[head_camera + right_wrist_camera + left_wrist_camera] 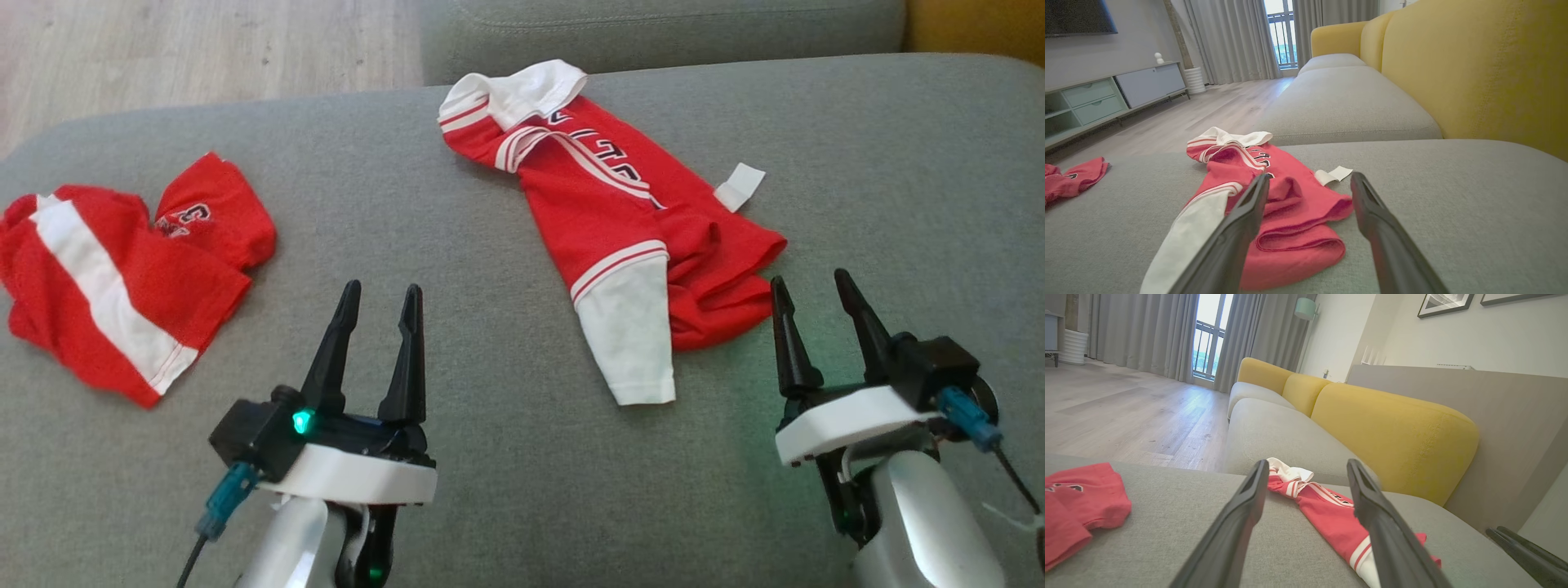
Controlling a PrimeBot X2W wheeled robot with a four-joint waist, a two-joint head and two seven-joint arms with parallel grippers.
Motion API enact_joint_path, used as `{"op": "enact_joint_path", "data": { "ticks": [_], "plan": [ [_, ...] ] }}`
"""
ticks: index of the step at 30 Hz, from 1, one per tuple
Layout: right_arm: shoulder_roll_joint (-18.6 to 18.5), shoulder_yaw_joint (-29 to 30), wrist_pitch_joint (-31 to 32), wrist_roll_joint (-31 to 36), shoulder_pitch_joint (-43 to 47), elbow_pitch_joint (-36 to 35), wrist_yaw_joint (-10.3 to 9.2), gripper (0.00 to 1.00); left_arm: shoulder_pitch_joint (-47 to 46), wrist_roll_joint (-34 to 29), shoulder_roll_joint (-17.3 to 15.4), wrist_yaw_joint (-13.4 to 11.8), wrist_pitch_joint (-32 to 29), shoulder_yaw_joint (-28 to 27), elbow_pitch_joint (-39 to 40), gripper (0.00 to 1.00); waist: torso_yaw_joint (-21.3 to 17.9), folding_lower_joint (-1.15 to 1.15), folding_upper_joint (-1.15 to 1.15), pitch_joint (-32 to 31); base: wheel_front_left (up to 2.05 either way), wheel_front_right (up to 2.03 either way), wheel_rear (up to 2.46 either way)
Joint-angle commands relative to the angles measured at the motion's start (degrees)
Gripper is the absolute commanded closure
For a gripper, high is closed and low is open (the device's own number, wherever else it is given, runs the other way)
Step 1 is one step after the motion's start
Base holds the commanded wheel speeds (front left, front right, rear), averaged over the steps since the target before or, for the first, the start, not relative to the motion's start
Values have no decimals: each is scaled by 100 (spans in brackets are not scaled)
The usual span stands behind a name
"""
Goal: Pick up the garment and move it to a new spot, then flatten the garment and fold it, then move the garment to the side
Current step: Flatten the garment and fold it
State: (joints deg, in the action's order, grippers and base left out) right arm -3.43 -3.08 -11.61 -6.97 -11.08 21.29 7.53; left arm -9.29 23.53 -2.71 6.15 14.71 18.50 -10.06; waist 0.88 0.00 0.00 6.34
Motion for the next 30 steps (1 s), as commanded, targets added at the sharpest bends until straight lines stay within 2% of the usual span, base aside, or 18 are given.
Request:
{"op": "enact_joint_path", "data": {
  "ticks": [1,5,11,19,26,27,30],
  "plan": [
    [44,-70,43,47,-136,-223,-4,0,-148,-78,-17,45,29,-159,159,0,56,0,0,29,0,0,0],
    [52,329,264,183,-248,-202,-4,0,-169,-81,-17,61,29,-136,146,0,196,0,0,103,0,0,0],
    [54,920,612,252,-636,238,-4,0,-195,-62,-17,76,29,-75,129,0,399,0,0,256,0,0,0],
    [55,1602,1098,416,-1546,1426,-4,0,-319,-29,-17,97,29,36,116,0,739,0,0,605,0,0,0],
    [55,1648,1278,569,-2171,2416,-4,2,-414,9,-17,109,29,48,115,0,905,0,0,824,0,0,0],
    [55,1621,1279,556,-2244,2527,-4,100,-423,15,-17,110,29,44,114,0,915,0,0,840,0,0,0],
    [55,1757,1128,835,-2453,2578,-4,100,-446,27,-17,113,29,17,110,0,927,0,0,871,0,0,0]
  ]
}}
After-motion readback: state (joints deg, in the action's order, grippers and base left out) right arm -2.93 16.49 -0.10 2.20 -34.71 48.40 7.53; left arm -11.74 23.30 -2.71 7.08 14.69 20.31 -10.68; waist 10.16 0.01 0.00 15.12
